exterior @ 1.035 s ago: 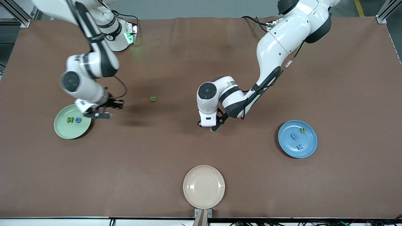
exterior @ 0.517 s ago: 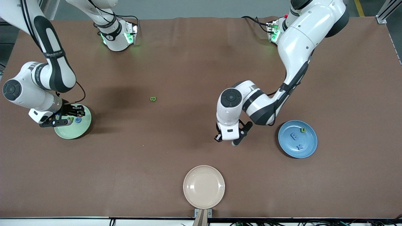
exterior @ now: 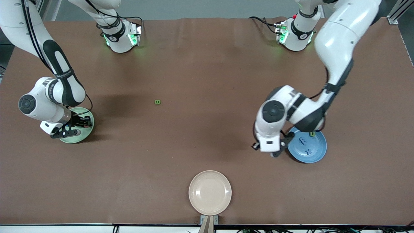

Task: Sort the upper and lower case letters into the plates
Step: 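Drop the Q on the green plate while the left gripper drops the d, then reach the right gripper to the green B while the left arm withdraws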

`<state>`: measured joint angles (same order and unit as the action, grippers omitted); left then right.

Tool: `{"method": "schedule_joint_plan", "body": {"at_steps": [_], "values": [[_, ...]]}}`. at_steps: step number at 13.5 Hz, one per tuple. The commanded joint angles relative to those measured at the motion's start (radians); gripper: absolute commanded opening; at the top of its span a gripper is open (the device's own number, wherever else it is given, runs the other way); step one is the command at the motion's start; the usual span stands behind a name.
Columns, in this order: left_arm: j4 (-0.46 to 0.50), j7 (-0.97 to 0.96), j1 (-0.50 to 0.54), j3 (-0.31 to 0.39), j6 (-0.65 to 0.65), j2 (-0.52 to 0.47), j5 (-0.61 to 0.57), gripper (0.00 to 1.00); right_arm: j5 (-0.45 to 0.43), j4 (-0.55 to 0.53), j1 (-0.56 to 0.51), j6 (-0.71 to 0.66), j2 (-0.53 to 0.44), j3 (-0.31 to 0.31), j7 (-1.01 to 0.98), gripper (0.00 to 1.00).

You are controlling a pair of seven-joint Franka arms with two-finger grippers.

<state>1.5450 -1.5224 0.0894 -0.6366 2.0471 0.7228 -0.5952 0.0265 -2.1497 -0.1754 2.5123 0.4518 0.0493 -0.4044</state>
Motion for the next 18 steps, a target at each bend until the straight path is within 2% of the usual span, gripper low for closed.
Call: {"method": "schedule_joint_plan", "body": {"at_steps": [1,2,3,6,8,10,11,13,14,16,18], "values": [[0.127,0.121,0.132,-0.034,0.007,-0.045,-0.015,0.0,-0.014,0.008,-0.024,-0.013,-0.005,-0.02,-0.013,0.49],[0.148,0.164,0.172,-0.034,0.019,-0.042,-0.017,0.0,-0.014,0.008,-0.021,-0.018,-0.015,-0.02,-0.01,0.92],[0.174,0.192,0.2,-0.032,0.045,-0.036,-0.017,0.0,-0.014,0.01,-0.018,-0.051,-0.047,-0.02,-0.007,1.0],[0.245,0.199,0.278,-0.032,0.071,-0.031,-0.118,0.0,-0.013,0.017,0.02,-0.264,-0.195,-0.025,0.045,0.99],[0.265,0.199,0.291,-0.031,0.076,-0.031,-0.118,0.03,-0.013,0.01,0.083,-0.357,-0.269,-0.028,0.166,0.99],[0.276,0.199,0.308,-0.031,0.077,-0.029,-0.127,0.08,-0.011,-0.024,0.158,-0.391,-0.323,-0.028,0.22,1.0],[0.279,0.2,0.311,-0.031,0.077,-0.023,-0.13,0.2,-0.007,-0.054,0.204,-0.383,-0.346,-0.028,0.24,1.0],[0.273,0.188,0.312,-0.032,0.077,-0.029,-0.127,0.87,0.001,-0.093,0.314,-0.383,-0.37,-0.029,0.361,1.0],[0.268,0.186,0.314,-0.034,0.077,-0.039,-0.123,0.99,0.001,-0.11,0.38,-0.379,-0.371,-0.029,0.445,1.0],[0.236,0.197,0.314,-0.047,0.076,-0.052,-0.118,0.99,0.004,-0.157,0.498,-0.305,-0.364,-0.029,0.589,1.0],[0.169,0.232,0.314,-0.073,0.059,-0.054,-0.112,0.99,0.013,-0.217,0.607,-0.174,-0.358,-0.031,0.718,1.0]]}}
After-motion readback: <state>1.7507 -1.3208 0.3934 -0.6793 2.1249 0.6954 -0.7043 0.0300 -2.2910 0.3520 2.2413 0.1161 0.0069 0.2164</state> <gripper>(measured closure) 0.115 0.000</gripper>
